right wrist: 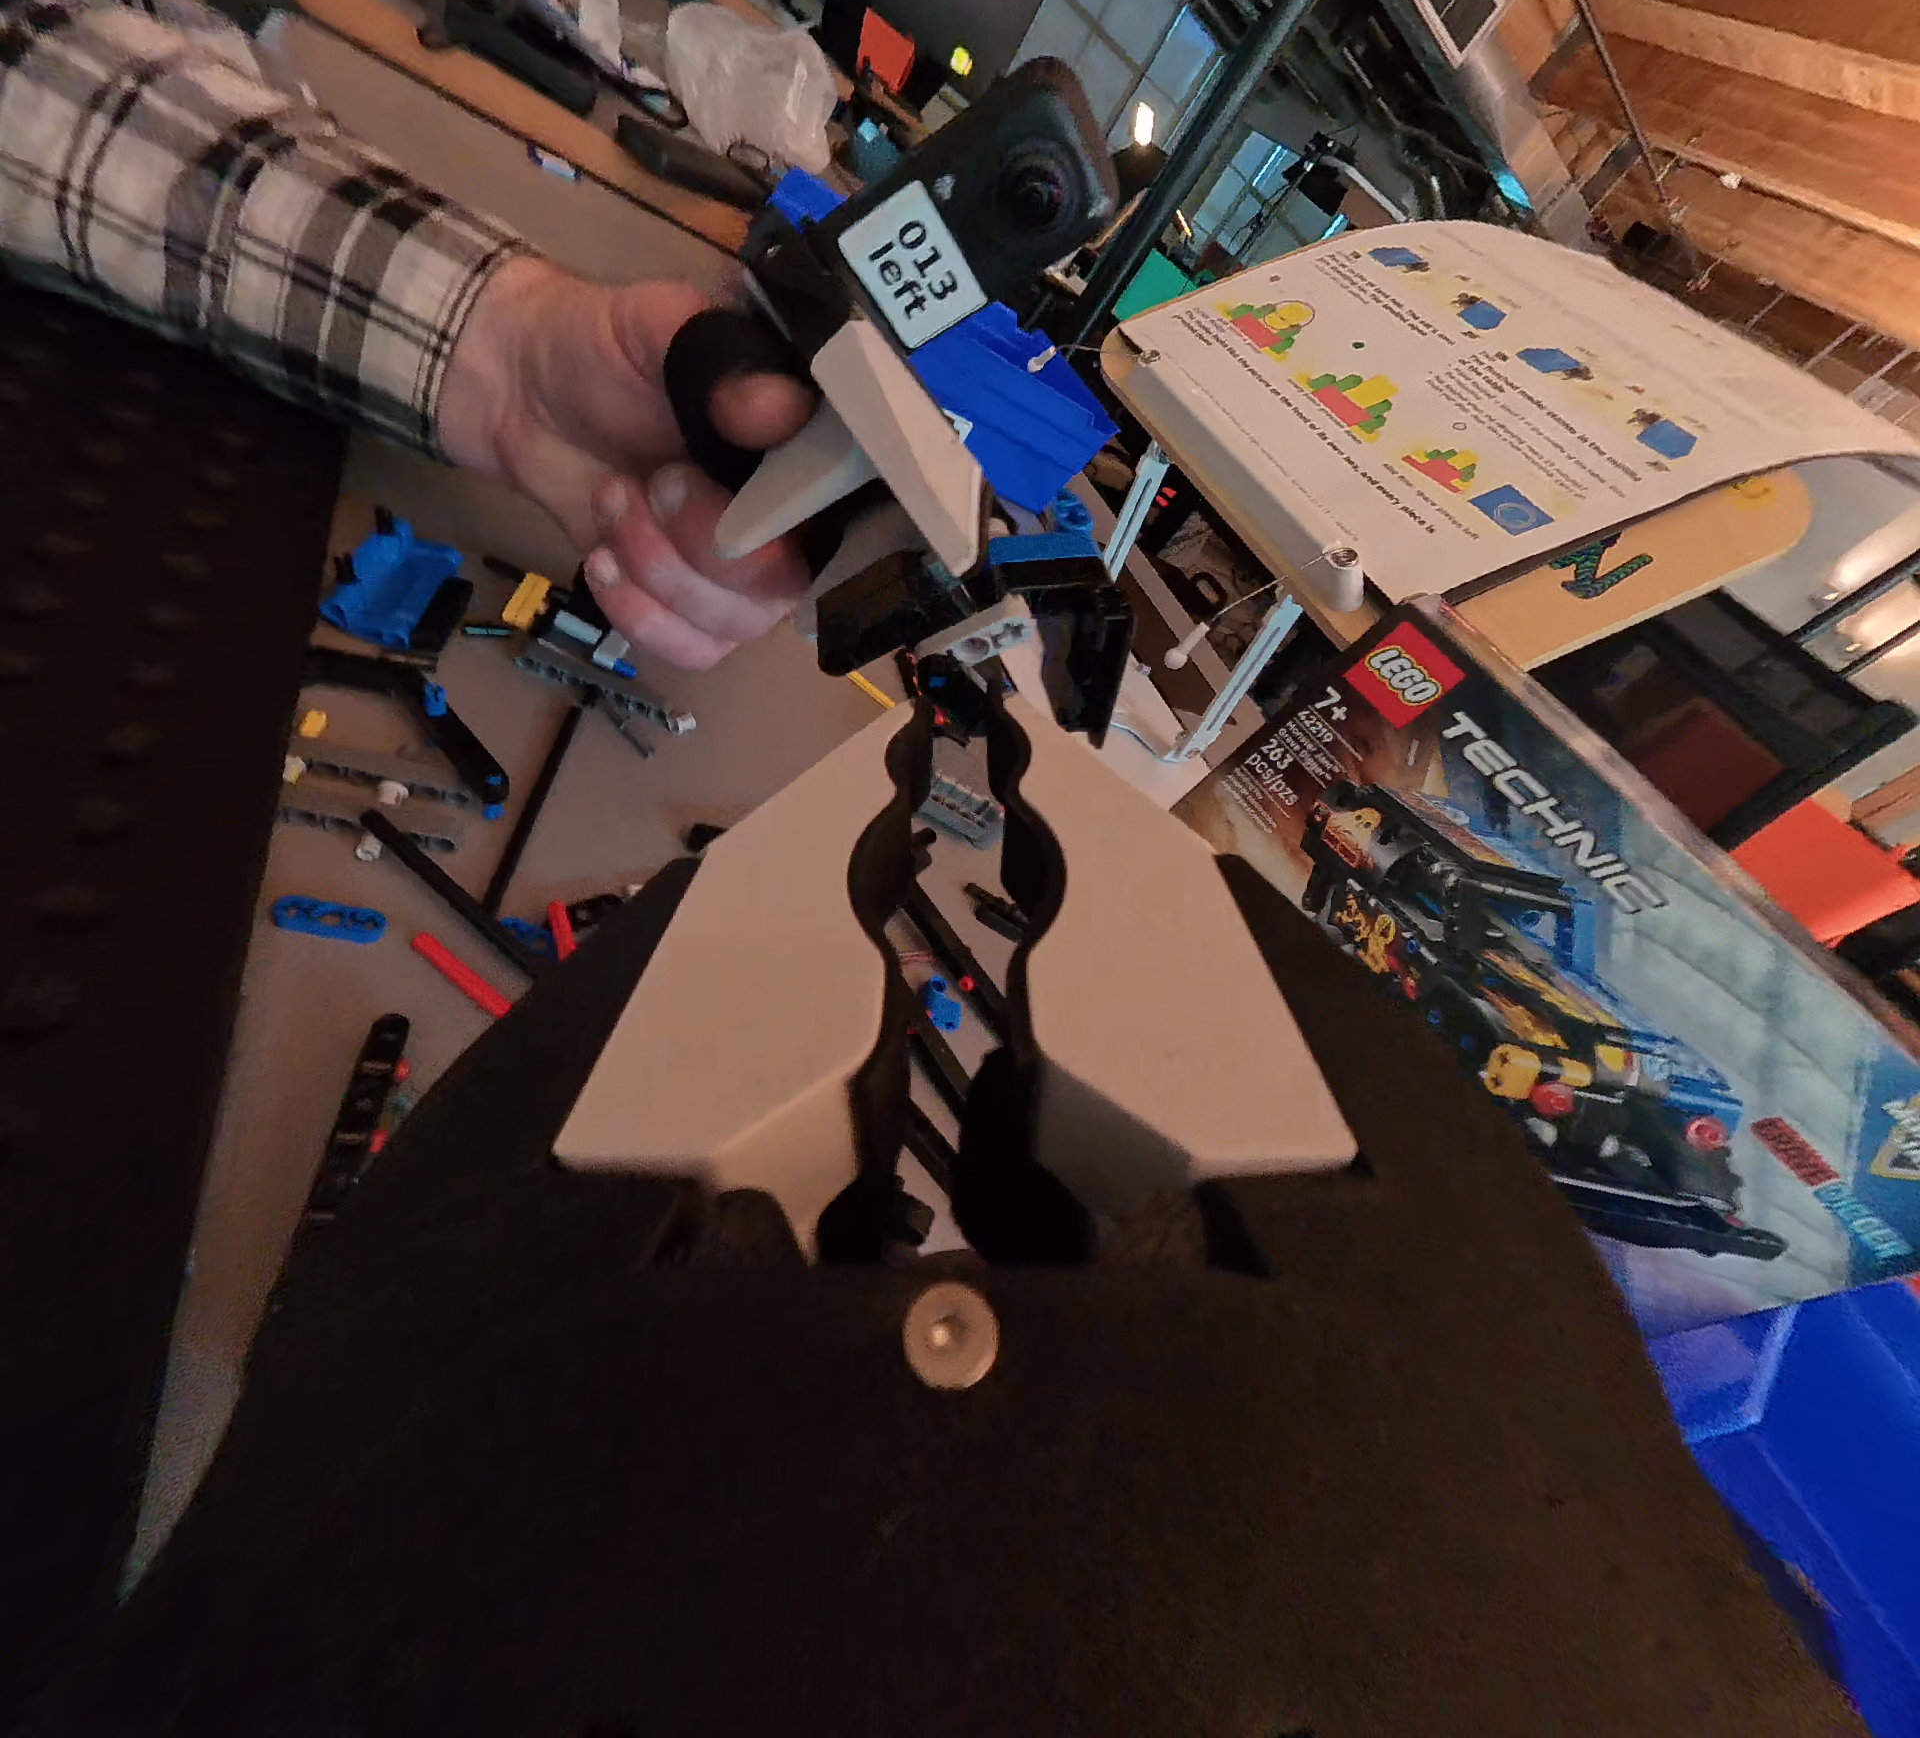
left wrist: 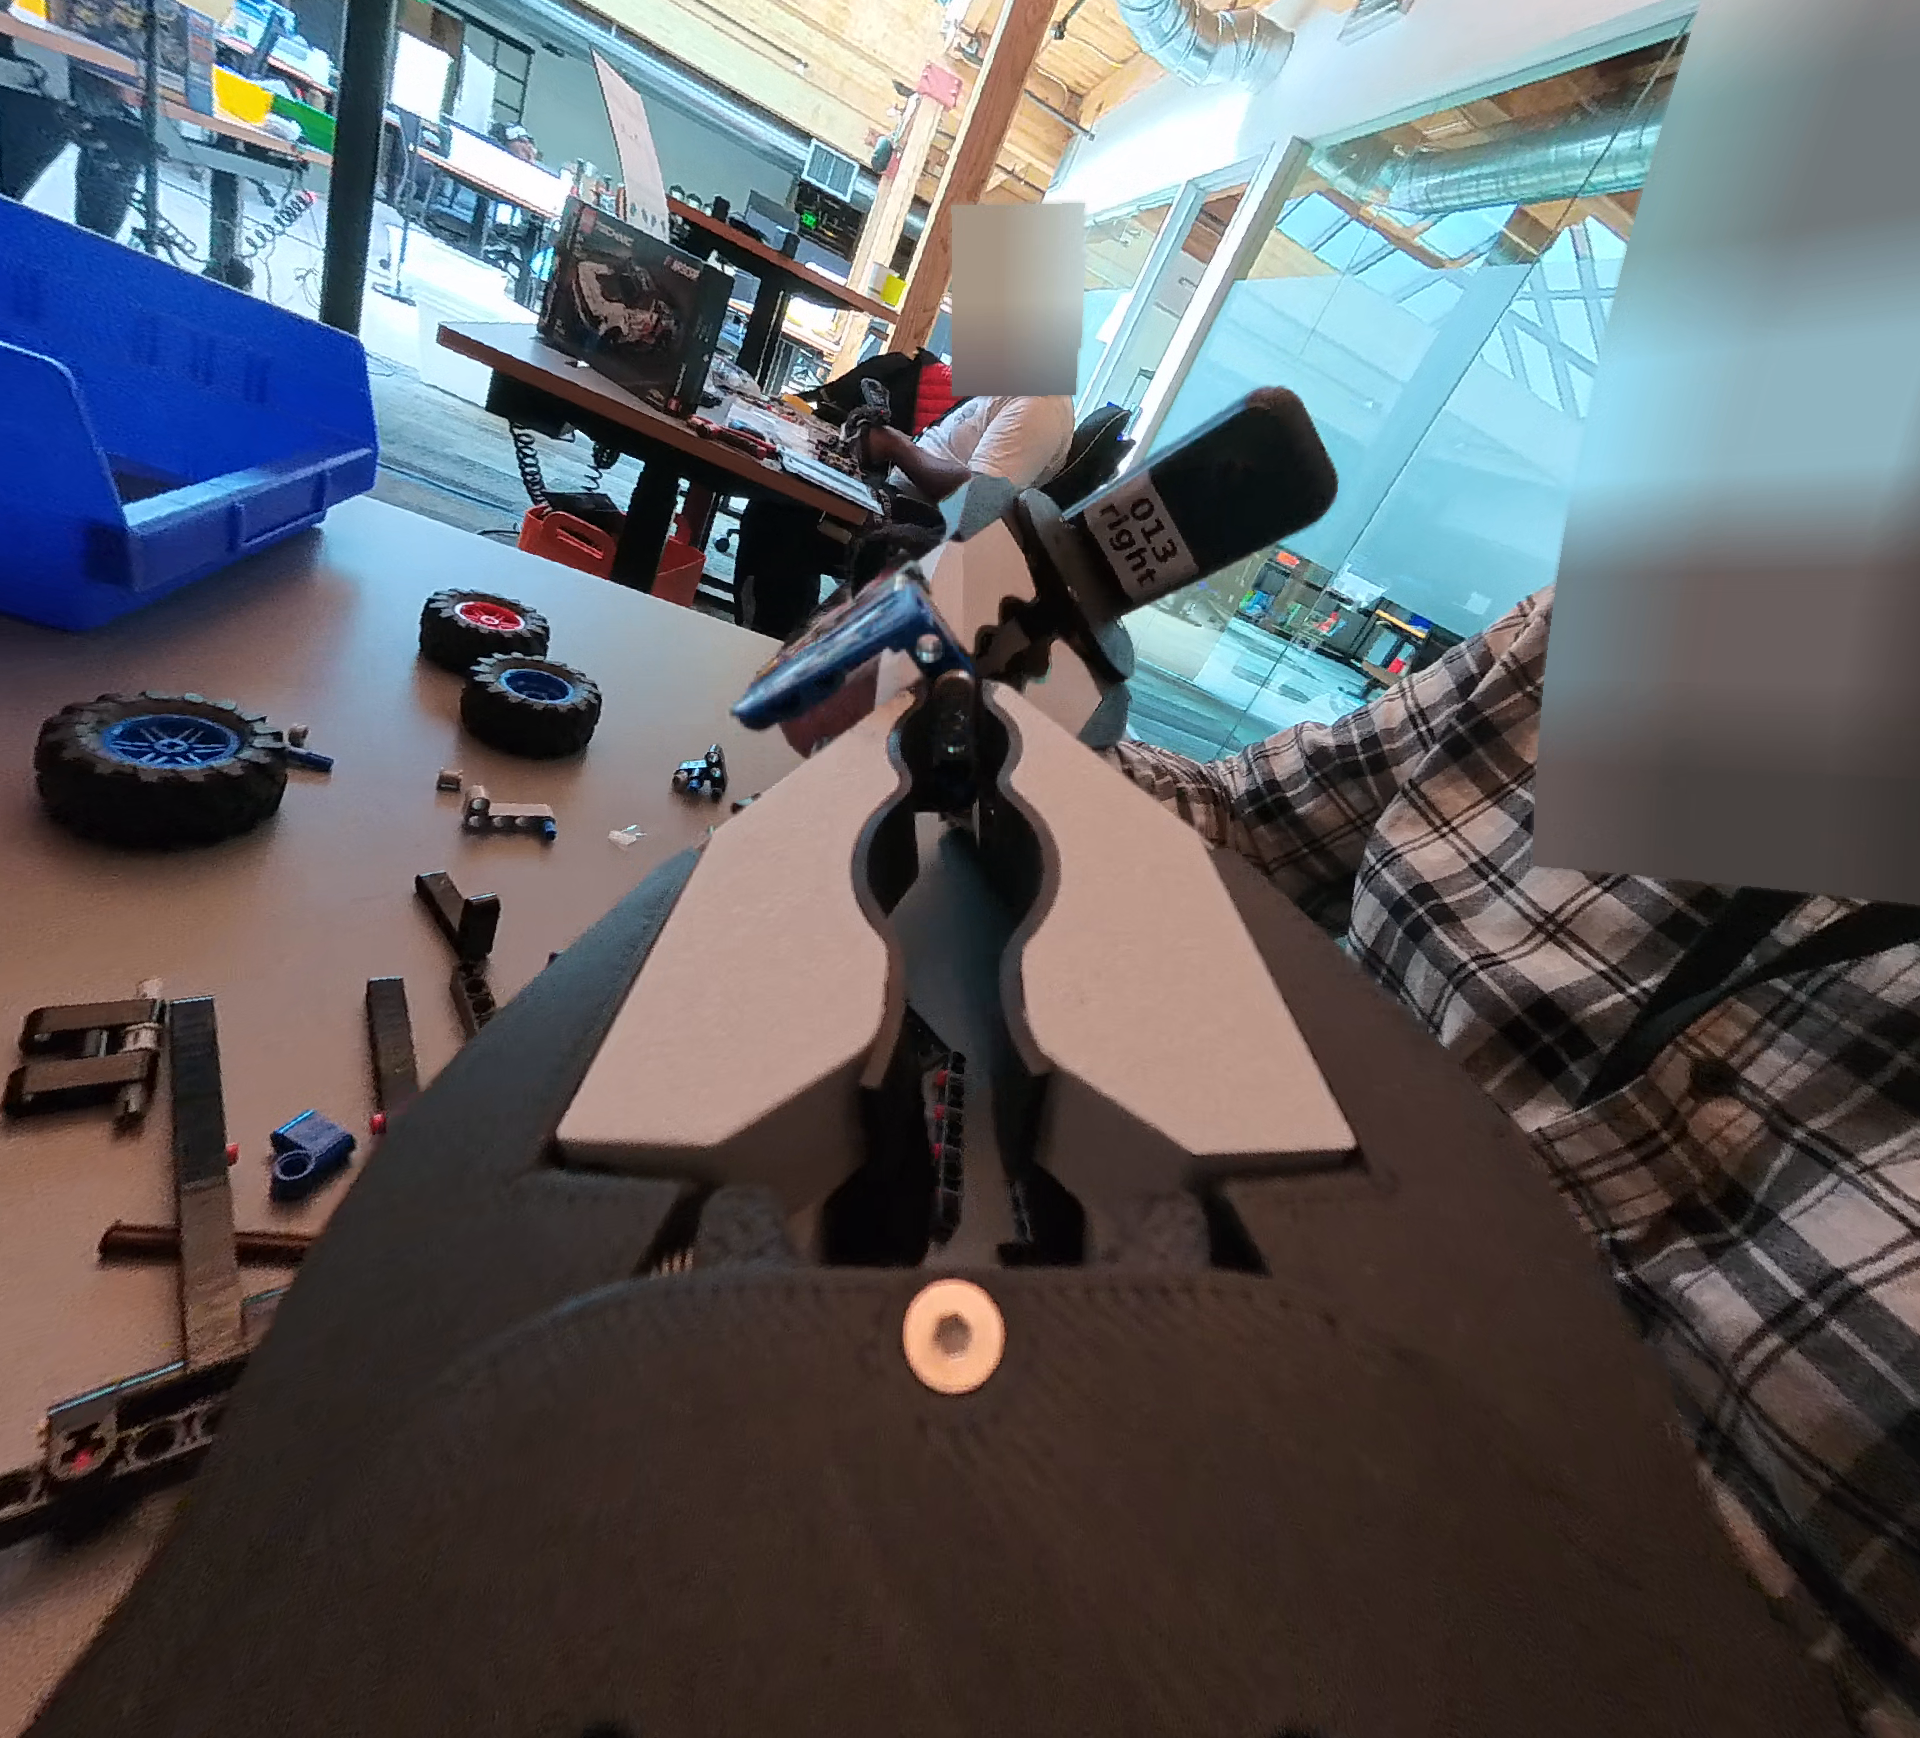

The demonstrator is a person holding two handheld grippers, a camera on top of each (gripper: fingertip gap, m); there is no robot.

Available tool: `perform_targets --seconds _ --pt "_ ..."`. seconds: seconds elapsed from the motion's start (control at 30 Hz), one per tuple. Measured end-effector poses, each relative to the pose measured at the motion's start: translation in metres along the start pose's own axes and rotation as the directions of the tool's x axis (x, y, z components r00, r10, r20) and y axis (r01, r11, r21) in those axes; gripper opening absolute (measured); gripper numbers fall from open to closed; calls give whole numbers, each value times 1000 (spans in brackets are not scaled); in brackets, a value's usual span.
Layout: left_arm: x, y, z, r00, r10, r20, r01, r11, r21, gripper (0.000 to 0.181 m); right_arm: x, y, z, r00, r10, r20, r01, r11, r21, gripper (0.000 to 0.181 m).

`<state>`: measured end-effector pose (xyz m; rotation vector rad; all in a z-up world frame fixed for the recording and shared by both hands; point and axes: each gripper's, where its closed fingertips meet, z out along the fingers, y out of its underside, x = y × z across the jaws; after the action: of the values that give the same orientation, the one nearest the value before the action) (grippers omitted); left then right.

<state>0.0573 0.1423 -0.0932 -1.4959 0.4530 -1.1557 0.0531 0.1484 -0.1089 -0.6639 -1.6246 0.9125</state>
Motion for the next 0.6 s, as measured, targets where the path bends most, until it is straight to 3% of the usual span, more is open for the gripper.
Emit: perform_targets --seconds 0.03,0.27,0.33,0.43,0.53,0.6 --pt "1 0 0 1000 -16 -10 16 1000 3 4 -1 0 1 999 -35 -6 35 999 -8 8" --pt "2 2 2 993 -102 -57 103 995 16 5 -6 2 6 967 -247 -62 241 966 -95 5" --pt "1 0 1 995 -88 -42 89 996 21 7 -5 0 5 983 -180 -47 176 981 -75 6" --pt "3 -5 -4 1000 11 -7 -11 1000 12 17 3 -3 0 999 45 -2 -45 999 0 5" --pt "3 0 -4 992 124 36 -122 992 -33 26 8 -10 -6 947 295 124 -307 947 95 6" --pt "1 6 1 971 223 83 -217 973 -83 27 6 -11 -7 922 349 170 -368 924 101 5"
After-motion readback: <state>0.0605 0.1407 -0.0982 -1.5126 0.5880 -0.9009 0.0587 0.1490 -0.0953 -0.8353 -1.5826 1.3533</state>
